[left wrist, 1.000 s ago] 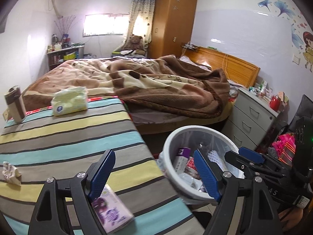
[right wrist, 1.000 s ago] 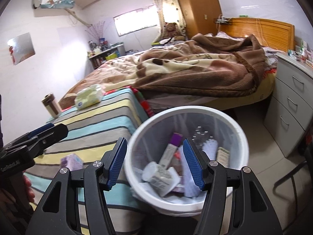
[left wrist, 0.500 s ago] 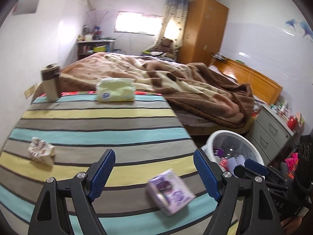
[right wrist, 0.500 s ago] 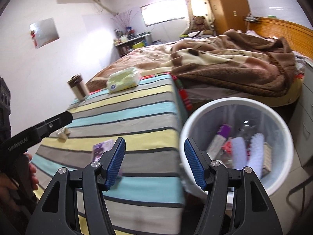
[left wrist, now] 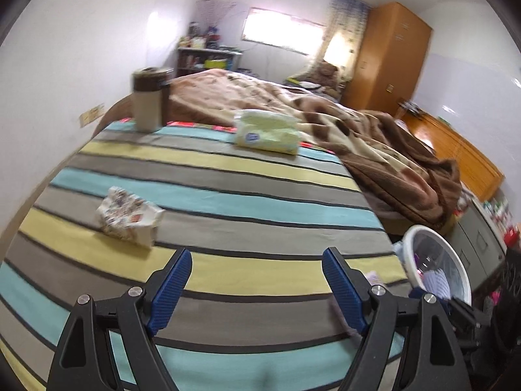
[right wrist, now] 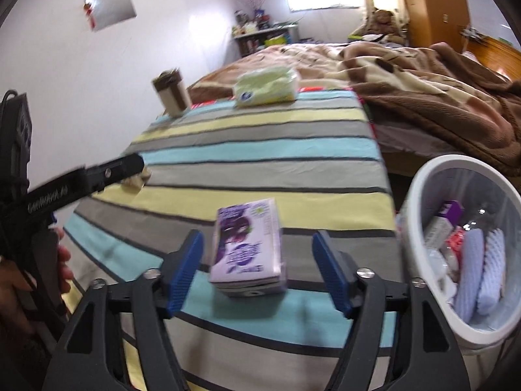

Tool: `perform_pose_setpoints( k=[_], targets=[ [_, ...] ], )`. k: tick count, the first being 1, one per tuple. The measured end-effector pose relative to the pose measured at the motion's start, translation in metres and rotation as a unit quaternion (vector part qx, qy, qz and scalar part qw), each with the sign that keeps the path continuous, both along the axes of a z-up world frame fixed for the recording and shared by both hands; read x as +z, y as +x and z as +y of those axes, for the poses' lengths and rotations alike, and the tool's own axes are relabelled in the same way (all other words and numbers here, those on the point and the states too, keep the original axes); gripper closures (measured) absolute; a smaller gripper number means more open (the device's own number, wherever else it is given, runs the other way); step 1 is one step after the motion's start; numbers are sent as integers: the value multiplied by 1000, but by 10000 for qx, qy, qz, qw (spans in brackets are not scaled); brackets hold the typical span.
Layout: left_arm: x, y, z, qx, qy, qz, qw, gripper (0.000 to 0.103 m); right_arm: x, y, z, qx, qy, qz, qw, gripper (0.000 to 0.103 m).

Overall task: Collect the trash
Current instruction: 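Grasp the purple grape juice box with the right tool while the left tool grasps the patterned paper cup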

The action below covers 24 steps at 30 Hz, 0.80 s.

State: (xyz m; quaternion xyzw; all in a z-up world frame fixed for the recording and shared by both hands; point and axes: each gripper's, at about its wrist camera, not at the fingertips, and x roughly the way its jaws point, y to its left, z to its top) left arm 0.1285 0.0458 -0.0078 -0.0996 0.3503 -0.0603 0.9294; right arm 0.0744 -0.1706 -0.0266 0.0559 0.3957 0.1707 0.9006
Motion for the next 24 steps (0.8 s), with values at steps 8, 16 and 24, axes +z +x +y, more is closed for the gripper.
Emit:
perform_pose_setpoints(
  k=[8, 16, 24],
  targets=[
    [-20, 13, 57, 772, -36, 231, 9967, 21, -8, 9, 18, 39, -346, 122, 9993, 28],
    [-39, 30, 100, 1200, -468, 487, 9905, 21, -13, 18, 26, -42, -547, 236, 9982, 28],
    [-44, 53, 112, 1334, -674, 614, 9869, 21, -13, 25, 27, -129, -570, 203, 9981, 45]
  ],
)
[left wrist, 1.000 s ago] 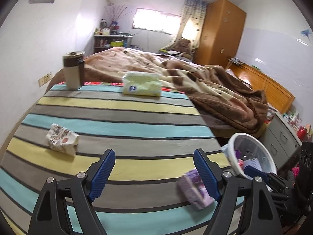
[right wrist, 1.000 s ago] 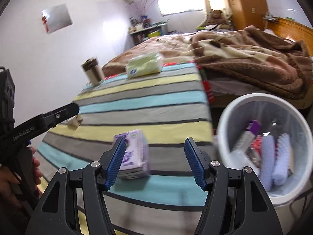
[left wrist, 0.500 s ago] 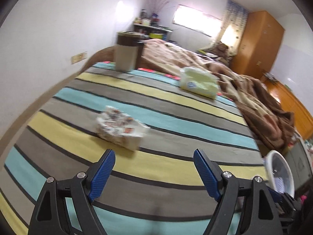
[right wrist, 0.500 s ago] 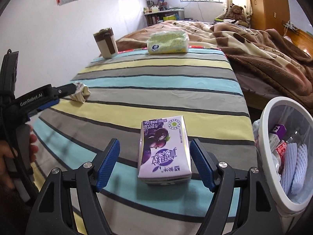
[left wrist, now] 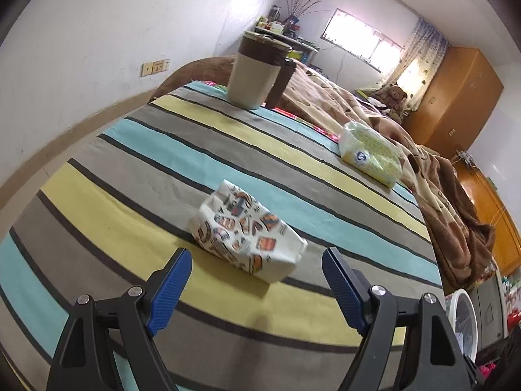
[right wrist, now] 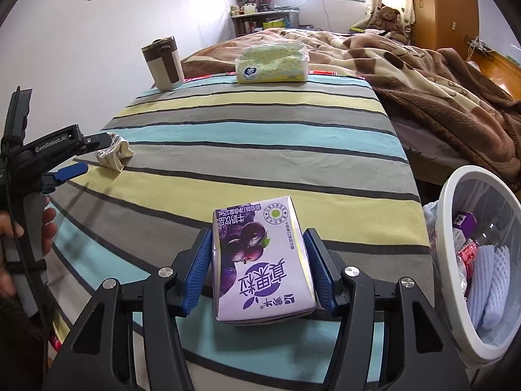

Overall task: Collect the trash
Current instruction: 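Grasp the purple grape juice box with the right tool while the left tool grasps the patterned paper cup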

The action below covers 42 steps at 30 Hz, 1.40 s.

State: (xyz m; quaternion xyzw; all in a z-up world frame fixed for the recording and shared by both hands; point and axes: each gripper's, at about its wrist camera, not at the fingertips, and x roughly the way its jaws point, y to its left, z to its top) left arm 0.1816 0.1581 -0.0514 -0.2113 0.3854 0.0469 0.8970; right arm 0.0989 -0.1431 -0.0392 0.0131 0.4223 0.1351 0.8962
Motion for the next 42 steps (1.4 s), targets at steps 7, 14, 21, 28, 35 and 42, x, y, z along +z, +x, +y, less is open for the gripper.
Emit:
perform_pose_setpoints(
  k=[7, 14, 21, 28, 35, 42],
  targets=[
    [-8, 30, 8, 90, -245, 194, 9995, 21, -2, 5, -3, -44, 106, 23, 9999, 45],
    [-15, 54, 1, 144, -179, 314, 9992, 21, -3, 8, -5, -52, 212, 44, 9998, 45],
    [-21, 66, -28, -227, 291, 505, 9980, 21, -3, 9, -5, -52, 238, 26, 9997, 45],
    [-20, 69, -55, -625, 481, 518, 9955, 32, -3, 9, -11, -143, 289, 10, 9995, 45],
    [-18, 65, -77, -892, 529, 498, 9934, 47, -1, 7, -16, -242, 367, -34, 9990, 46],
    [-16, 55, -98, -1140, 707, 466, 9899, 55, 1, 6, -20, -304, 429, -92, 9986, 46]
  ],
)
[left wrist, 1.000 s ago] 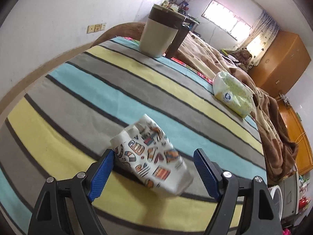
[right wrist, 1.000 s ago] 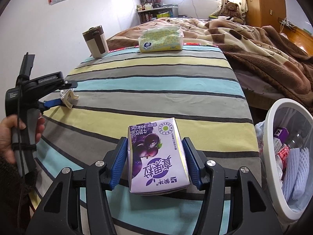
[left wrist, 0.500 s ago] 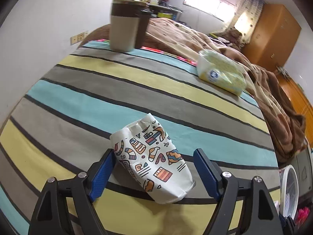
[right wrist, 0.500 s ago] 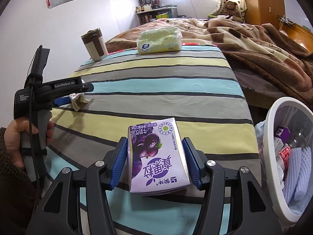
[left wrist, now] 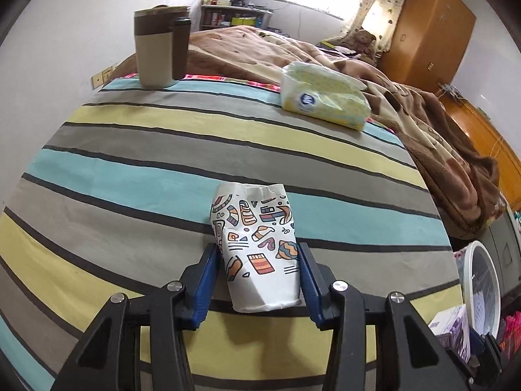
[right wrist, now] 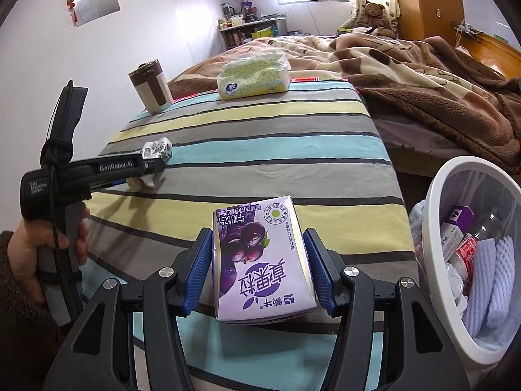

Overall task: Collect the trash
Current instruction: 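Grasp the purple grape juice box with the right tool while the left tool grasps the patterned paper cup, then carry the paper cup and juice box over the white bin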

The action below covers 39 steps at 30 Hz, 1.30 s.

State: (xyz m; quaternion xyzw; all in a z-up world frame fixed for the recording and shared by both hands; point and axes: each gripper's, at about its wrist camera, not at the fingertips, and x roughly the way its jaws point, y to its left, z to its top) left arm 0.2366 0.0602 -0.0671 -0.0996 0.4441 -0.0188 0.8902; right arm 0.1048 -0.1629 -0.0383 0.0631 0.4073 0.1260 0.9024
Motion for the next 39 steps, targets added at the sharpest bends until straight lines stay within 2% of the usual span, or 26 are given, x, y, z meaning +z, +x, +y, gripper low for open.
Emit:
perform_pose_setpoints(
  k=[9, 23, 39],
  targets=[
    [14, -16, -8, -118, -9, -245, 9996, 55, 8, -6, -8, -92, 47, -145, 9998, 46],
    [56, -60, -53, -689, -31, -727, 9950, 55, 33, -25, -37, -391, 142, -544, 9976, 46],
    [99, -113, -130, -1526, -94, -1253, 9803, 55, 60, -62, -85, -930, 126, -972, 9908, 46]
  ],
)
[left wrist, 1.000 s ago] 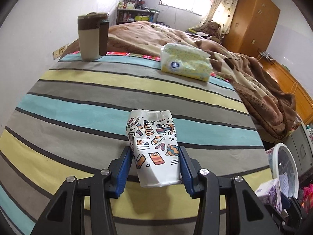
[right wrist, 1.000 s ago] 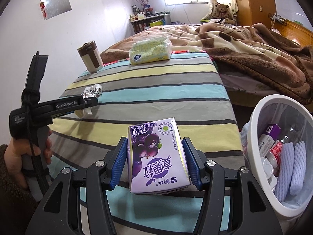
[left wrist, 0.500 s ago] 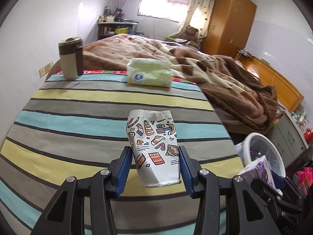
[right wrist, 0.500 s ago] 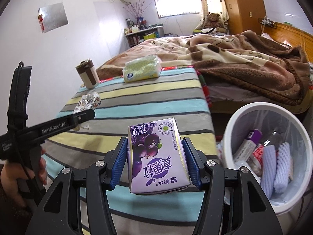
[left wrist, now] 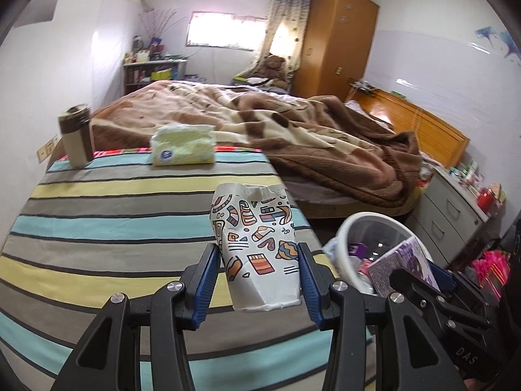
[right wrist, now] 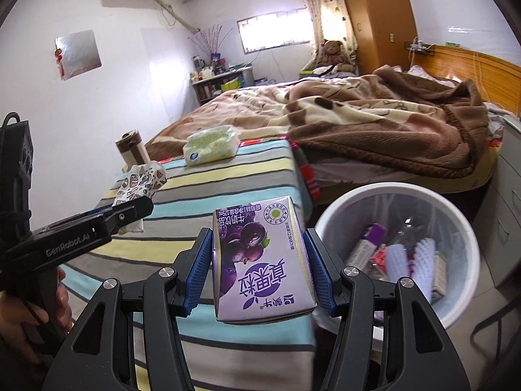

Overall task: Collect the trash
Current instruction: 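Carry the paper cup and juice box over the white bin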

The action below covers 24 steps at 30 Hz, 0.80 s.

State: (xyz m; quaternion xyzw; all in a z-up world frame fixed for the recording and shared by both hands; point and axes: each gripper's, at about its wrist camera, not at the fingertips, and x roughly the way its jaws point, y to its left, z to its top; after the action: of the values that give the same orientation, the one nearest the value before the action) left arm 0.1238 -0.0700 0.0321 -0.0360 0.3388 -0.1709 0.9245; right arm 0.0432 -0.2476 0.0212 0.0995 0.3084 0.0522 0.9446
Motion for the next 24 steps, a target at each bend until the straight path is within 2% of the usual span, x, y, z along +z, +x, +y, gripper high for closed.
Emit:
perform_pose_setpoints(
  k=[13, 24],
  targets=[
    [14, -24, -71, -734, 32, -193, 9971, 55, 11, -18, -51, -626, -5, -164, 9979, 46],
    [5, -25, -131, -1335, 52, -89, 9910, 55, 3, -11, -99, -1148, 84, 59, 9933, 46]
  ],
)
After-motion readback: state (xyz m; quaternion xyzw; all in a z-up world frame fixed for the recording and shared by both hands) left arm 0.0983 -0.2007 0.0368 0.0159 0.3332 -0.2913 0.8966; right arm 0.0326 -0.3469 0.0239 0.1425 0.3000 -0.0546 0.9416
